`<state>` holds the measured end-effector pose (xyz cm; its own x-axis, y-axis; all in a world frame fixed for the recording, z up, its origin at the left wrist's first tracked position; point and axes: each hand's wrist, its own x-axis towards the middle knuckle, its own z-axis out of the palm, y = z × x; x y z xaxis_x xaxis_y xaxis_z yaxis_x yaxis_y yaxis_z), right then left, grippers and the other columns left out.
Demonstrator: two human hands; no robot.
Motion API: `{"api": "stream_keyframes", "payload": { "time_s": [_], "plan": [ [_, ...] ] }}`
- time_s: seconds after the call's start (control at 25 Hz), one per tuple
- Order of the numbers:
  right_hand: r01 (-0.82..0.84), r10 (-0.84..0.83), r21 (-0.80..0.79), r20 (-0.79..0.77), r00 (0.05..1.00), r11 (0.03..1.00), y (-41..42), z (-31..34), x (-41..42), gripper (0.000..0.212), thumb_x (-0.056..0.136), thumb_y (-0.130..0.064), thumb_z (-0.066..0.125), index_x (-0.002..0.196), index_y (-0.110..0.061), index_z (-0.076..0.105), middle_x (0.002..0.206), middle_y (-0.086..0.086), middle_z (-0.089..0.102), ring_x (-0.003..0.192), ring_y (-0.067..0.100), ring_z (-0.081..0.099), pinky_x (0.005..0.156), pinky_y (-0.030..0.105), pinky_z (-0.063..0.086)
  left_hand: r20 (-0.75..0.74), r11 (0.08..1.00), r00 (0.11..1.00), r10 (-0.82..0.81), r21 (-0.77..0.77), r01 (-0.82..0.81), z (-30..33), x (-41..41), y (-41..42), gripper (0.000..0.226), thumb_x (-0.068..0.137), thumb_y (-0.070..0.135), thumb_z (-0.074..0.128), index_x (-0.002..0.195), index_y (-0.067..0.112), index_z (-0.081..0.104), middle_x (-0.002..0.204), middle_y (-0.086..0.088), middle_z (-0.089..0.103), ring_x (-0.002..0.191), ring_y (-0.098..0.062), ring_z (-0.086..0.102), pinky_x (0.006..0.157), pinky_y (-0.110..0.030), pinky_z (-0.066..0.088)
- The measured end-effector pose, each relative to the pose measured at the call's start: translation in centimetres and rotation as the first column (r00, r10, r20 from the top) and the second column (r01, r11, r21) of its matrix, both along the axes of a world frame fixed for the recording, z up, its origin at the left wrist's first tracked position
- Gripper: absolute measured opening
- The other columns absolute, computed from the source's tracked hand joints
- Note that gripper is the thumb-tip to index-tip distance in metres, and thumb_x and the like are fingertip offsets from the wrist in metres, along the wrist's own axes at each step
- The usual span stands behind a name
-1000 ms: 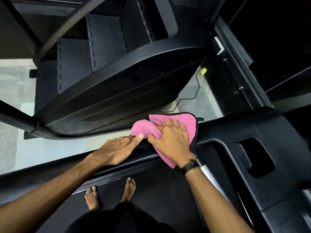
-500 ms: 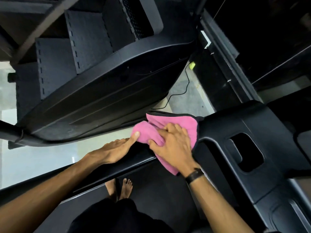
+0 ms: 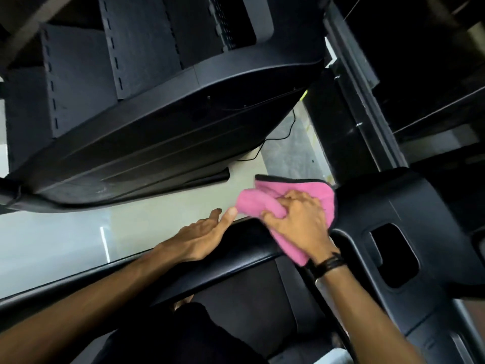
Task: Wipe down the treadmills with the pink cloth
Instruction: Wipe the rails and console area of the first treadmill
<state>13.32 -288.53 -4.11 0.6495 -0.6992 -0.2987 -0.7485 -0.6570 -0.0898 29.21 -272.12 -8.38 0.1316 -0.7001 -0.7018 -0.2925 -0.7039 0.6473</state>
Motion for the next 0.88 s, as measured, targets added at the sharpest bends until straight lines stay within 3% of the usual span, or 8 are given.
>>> {"api": "stream_keyframes", "payload": {
  "time_s": [0.12, 0.2, 0.32, 0.4, 0.48, 0.6, 0.72, 0.88],
  "plan": [
    [0.187, -0.183, -0.023, -0.336, 0.924, 0.982, -7.3, -0.7, 1.2, 0.066, 0.083, -0.074, 0.048, 0.126, -0.027, 0.066, 0.120, 0.009, 0.069, 0.114, 0.030, 0.060, 0.105, 0.043, 0.038, -0.025, 1.000, 1.000, -0.019, -0.020, 0.019, 0.6, 0.1, -0.1, 0.086, 0.086, 0.078, -0.002, 0.156, 0.030, 0.014, 0.152, -0.004, 0.043, 0.139, -0.026, 0.039, 0.113, -0.040, 0.024],
    [0.157, -0.117, 0.055, -0.442, 0.889, 0.986, -6.1, -2.0, 4.1, 0.063, 0.085, -0.070, 0.054, 0.130, -0.027, 0.061, 0.132, 0.009, 0.063, 0.125, 0.030, 0.054, 0.113, 0.045, 0.031, -0.028, 0.999, 1.000, -0.008, -0.038, 0.007, 0.6, 0.1, -0.3, 0.082, 0.087, 0.076, 0.000, 0.155, 0.033, 0.014, 0.155, -0.003, 0.038, 0.141, -0.025, 0.036, 0.114, -0.039, 0.022],
    [-0.036, 0.049, 0.063, -0.224, 0.973, 0.997, 1.6, -1.8, 4.8, 0.058, 0.086, -0.067, 0.051, 0.128, -0.029, 0.065, 0.127, 0.006, 0.063, 0.122, 0.027, 0.052, 0.109, 0.044, 0.030, -0.064, 0.992, 0.997, 0.037, -0.120, -0.045, 0.1, 0.3, -1.1, 0.066, 0.081, 0.083, -0.005, 0.138, 0.061, 0.020, 0.145, 0.006, 0.044, 0.131, -0.021, 0.045, 0.106, -0.034, 0.028],
    [-0.082, 0.082, -0.014, -0.033, 0.996, 0.997, 3.7, -0.4, 1.6, 0.056, 0.083, -0.066, 0.046, 0.111, -0.028, 0.074, 0.108, 0.003, 0.065, 0.103, 0.026, 0.055, 0.095, 0.042, 0.037, -0.044, 0.986, 0.997, 0.069, -0.148, -0.075, -0.3, 0.2, -1.4, 0.085, 0.076, 0.087, -0.006, 0.145, 0.045, 0.020, 0.147, 0.002, 0.046, 0.133, -0.024, 0.046, 0.105, -0.035, 0.030],
    [0.027, -0.024, -0.092, 0.040, 0.999, 0.995, 0.0, 0.4, -1.3, 0.063, 0.079, -0.067, 0.043, 0.102, -0.020, 0.077, 0.097, 0.007, 0.068, 0.093, 0.029, 0.061, 0.088, 0.043, 0.044, -0.023, 0.991, 0.998, 0.055, -0.124, -0.058, -0.3, 0.2, -1.3, 0.090, 0.081, 0.080, -0.001, 0.154, 0.029, 0.013, 0.155, -0.001, 0.038, 0.141, -0.023, 0.038, 0.112, -0.036, 0.024],
    [0.223, -0.258, -0.175, -0.209, 0.943, 0.959, -7.5, 0.4, -1.3, 0.075, 0.081, -0.076, 0.041, 0.112, -0.016, 0.073, 0.105, 0.017, 0.070, 0.102, 0.034, 0.064, 0.098, 0.046, 0.046, -0.026, 0.989, 0.999, 0.036, -0.142, -0.039, 0.3, 0.0, -1.3, 0.085, 0.087, 0.075, 0.004, 0.156, 0.027, 0.010, 0.161, 0.001, 0.029, 0.146, -0.020, 0.031, 0.117, -0.035, 0.018],
    [0.098, -0.094, -0.011, -0.405, 0.909, 0.995, -5.9, -1.4, 2.7, 0.070, 0.087, -0.075, 0.045, 0.131, -0.023, 0.062, 0.128, 0.012, 0.063, 0.124, 0.031, 0.054, 0.113, 0.046, 0.032, 0.003, 0.990, 0.999, 0.037, -0.137, -0.036, 0.2, -0.3, -2.4, 0.085, 0.087, 0.078, 0.002, 0.154, 0.028, 0.016, 0.156, 0.000, 0.036, 0.143, -0.022, 0.036, 0.113, -0.038, 0.024],
    [-0.043, 0.044, -0.015, 0.026, 0.999, 0.999, 1.4, -0.5, 0.2, 0.054, 0.081, -0.067, 0.049, 0.110, -0.028, 0.074, 0.102, 0.001, 0.066, 0.100, 0.025, 0.057, 0.095, 0.041, 0.040, 0.003, 0.978, 0.998, 0.067, -0.197, -0.065, 0.5, -0.9, -4.0, 0.095, 0.074, 0.089, -0.005, 0.139, 0.030, 0.032, 0.136, 0.001, 0.054, 0.127, -0.024, 0.050, 0.096, -0.037, 0.033]
  ]
}}
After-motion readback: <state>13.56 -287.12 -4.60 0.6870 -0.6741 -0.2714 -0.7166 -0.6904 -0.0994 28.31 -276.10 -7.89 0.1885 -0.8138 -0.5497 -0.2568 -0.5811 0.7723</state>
